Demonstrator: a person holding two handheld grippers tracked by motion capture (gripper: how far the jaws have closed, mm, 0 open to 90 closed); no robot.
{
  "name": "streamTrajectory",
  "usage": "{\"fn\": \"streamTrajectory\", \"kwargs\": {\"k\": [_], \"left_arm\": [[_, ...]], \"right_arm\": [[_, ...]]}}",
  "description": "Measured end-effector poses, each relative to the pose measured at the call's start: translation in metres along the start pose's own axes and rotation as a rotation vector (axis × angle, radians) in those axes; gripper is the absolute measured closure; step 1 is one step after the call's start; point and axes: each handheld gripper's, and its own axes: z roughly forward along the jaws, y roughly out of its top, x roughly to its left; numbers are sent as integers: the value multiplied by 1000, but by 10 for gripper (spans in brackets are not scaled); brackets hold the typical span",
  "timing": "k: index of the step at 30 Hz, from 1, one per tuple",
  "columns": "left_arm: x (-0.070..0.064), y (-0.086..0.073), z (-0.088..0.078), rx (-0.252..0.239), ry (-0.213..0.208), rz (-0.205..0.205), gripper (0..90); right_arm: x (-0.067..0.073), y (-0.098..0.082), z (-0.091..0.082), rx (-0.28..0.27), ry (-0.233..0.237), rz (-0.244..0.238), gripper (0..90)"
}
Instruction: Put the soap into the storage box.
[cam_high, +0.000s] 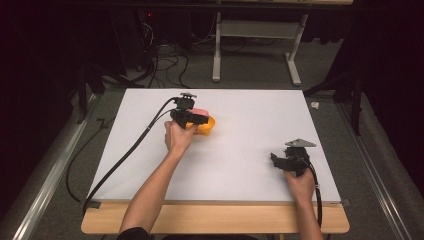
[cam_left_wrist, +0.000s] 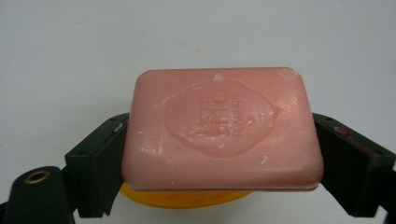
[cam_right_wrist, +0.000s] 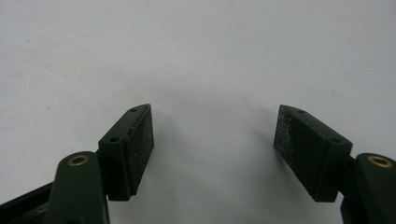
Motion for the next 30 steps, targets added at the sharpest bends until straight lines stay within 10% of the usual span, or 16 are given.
{"fn": "streamTrajectory", "kwargs": {"k": [30], "left_arm": [[0,-4,15,25,9,-8,132]], "right_arm": [[0,0,0,0,0,0,291]]}}
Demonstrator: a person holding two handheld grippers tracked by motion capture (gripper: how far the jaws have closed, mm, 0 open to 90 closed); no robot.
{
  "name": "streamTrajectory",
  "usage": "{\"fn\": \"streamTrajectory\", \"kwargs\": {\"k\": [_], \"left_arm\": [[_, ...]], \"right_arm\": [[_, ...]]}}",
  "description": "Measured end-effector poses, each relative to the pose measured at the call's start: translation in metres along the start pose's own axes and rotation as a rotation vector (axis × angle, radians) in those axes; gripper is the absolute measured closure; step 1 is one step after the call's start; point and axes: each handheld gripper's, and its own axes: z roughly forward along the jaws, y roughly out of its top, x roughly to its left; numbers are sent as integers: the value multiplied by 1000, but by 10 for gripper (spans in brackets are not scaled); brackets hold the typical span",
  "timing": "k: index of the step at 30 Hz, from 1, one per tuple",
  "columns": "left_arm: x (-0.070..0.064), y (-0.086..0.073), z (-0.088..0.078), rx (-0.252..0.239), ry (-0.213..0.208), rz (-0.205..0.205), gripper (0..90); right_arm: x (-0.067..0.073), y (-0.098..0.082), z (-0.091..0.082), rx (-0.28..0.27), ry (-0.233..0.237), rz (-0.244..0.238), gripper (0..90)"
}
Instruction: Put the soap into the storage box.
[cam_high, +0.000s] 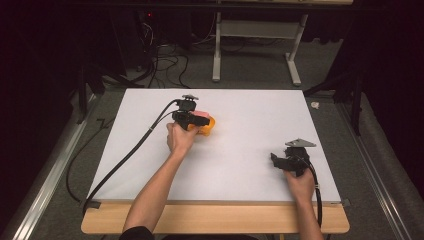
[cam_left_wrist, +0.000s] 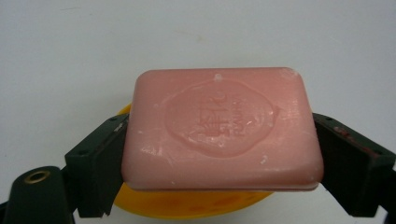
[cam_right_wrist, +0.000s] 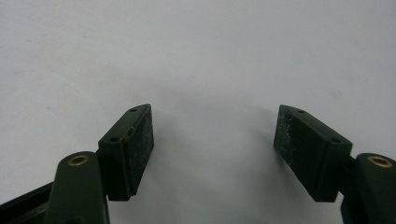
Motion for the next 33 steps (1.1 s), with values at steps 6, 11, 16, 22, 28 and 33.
{"fn": "streamTrajectory", "kwargs": {"k": [6,11,16,22,28,33], "left_arm": [[-1,-1,3,2,4,-3,132],[-1,-1,6,8,10,-6,132],[-1,-2,8,12,20,-4,132],[-2,-4,10,14,26,1,132],[-2,-4,10,20,26,1,132],[-2,-4,10,21,23,2,131]], "right_arm": [[0,0,0,0,0,0,291],[0,0,0,0,0,0,291],[0,0,0,0,0,0,291],[0,0,0,0,0,0,291],[0,0,0,0,0,0,291],[0,0,0,0,0,1,291]]}}
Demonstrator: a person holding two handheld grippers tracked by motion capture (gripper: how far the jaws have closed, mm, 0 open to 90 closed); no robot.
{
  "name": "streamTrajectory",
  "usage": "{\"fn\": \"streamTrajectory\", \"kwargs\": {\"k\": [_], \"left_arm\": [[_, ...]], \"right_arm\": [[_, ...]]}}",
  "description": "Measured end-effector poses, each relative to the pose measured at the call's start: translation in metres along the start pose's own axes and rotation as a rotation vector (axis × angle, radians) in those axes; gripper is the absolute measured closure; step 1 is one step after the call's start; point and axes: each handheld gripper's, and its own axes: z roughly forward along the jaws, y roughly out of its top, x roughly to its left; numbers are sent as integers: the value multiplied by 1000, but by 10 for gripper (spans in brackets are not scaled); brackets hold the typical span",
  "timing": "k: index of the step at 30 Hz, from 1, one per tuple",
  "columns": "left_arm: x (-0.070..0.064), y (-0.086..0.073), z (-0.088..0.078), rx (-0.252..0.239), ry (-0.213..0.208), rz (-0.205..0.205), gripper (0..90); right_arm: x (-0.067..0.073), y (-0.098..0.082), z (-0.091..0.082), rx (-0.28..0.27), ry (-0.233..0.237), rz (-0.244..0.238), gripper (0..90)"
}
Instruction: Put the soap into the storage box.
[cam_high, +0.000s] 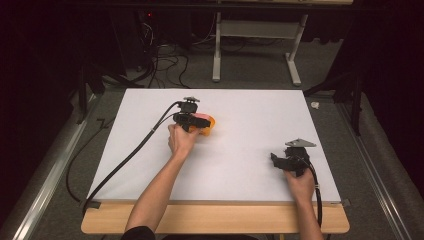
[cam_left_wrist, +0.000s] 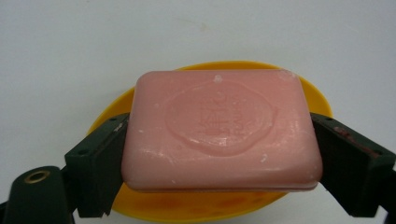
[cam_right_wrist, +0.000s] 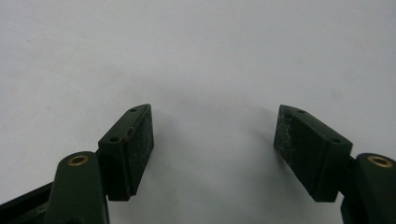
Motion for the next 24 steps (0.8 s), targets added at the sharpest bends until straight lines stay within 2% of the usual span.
{"fn": "streamTrajectory", "kwargs": {"k": [9,15,21,24], "left_arm": [[0,1,-2,-14,-2,2,117],[1,4,-10,-49,-33,-3,119],[3,2,-13,-45,-30,11,127],[4,2,-18,-60,-38,16,134]], "right_arm": [[0,0,0,0,2,1,291],[0,0,0,2,3,4,291],[-1,0,0,2,5,7,292],[-1,0,0,1,5,8,292]]}}
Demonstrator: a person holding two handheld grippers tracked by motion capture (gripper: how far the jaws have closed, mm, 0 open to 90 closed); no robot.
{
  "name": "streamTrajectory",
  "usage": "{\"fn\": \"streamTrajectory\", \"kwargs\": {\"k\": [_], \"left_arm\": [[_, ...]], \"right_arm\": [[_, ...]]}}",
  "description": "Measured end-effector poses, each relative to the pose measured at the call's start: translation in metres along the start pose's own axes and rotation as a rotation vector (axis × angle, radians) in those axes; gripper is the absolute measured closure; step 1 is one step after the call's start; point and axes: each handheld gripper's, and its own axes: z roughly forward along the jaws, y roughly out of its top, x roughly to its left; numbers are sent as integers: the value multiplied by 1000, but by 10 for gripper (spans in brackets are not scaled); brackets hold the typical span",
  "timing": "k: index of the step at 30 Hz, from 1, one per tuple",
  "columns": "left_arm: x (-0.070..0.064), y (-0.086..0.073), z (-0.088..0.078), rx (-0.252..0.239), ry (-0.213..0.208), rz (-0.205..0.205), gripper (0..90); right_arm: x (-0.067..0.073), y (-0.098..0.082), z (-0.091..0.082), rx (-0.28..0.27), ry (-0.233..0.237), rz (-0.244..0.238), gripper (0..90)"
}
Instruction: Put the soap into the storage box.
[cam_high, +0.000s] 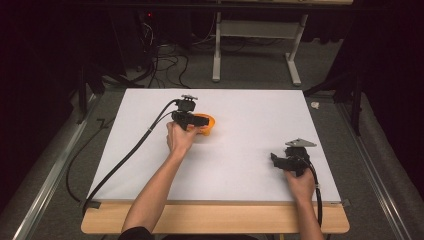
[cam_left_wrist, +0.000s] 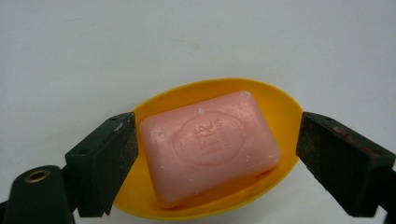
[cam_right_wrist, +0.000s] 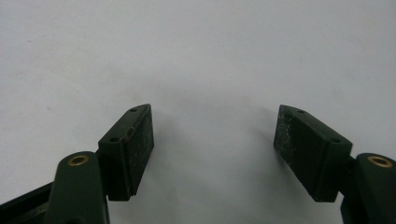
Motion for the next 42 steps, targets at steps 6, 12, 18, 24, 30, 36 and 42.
{"fn": "streamTrajectory", "kwargs": {"k": [6,12,18,24,30,36,42], "left_arm": [[6,-1,-11,-25,-7,6,146],[11,-3,-22,-50,-6,26,152],[14,-6,-32,-83,-22,40,153],[18,-10,-44,-109,-21,60,155],[23,-15,-59,-141,-23,72,159],[29,-20,-73,-174,-19,74,160],[36,-26,-87,-197,-23,77,163]], "right_arm": [[0,0,0,5,3,2,292],[0,0,0,5,3,2,292],[0,0,0,3,2,1,292],[0,0,0,3,2,0,292],[0,0,0,2,1,1,292],[0,0,0,0,0,1,291],[0,0,0,2,0,0,291]]}}
